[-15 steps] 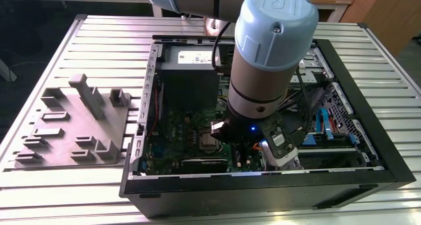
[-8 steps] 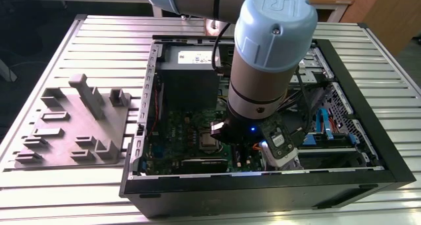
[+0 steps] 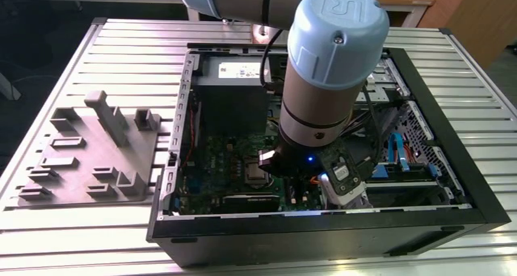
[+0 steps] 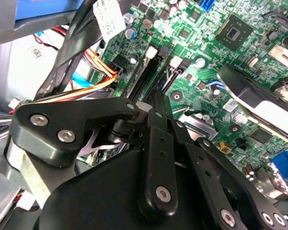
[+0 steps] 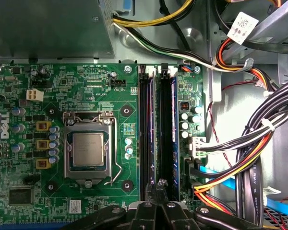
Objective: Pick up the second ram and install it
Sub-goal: 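Press down the second ram until it locks into place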
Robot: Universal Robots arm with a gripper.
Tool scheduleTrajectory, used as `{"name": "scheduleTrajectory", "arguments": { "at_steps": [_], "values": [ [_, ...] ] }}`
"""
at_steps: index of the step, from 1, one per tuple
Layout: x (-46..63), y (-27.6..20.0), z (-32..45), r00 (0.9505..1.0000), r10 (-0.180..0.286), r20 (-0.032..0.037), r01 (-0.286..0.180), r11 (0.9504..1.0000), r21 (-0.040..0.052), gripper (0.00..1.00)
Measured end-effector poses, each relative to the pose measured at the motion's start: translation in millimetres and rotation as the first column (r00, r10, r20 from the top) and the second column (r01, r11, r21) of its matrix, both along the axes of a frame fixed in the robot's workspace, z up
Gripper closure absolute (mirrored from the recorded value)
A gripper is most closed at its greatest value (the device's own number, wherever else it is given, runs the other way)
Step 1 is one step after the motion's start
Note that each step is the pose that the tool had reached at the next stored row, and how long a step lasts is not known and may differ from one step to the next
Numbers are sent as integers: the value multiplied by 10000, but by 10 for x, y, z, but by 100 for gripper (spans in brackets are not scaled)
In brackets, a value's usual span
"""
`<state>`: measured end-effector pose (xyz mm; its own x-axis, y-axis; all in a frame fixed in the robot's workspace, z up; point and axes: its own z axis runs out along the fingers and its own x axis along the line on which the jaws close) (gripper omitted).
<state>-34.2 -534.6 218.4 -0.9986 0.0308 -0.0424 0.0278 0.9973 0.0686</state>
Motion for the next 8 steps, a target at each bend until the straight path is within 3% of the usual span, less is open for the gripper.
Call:
{"name": "scheduleTrajectory", "arguments": {
  "at_steps": [8],
  "values": [
    [0,0,-17,10000,0,-1,0,10000,-3,90]
  ]
}}
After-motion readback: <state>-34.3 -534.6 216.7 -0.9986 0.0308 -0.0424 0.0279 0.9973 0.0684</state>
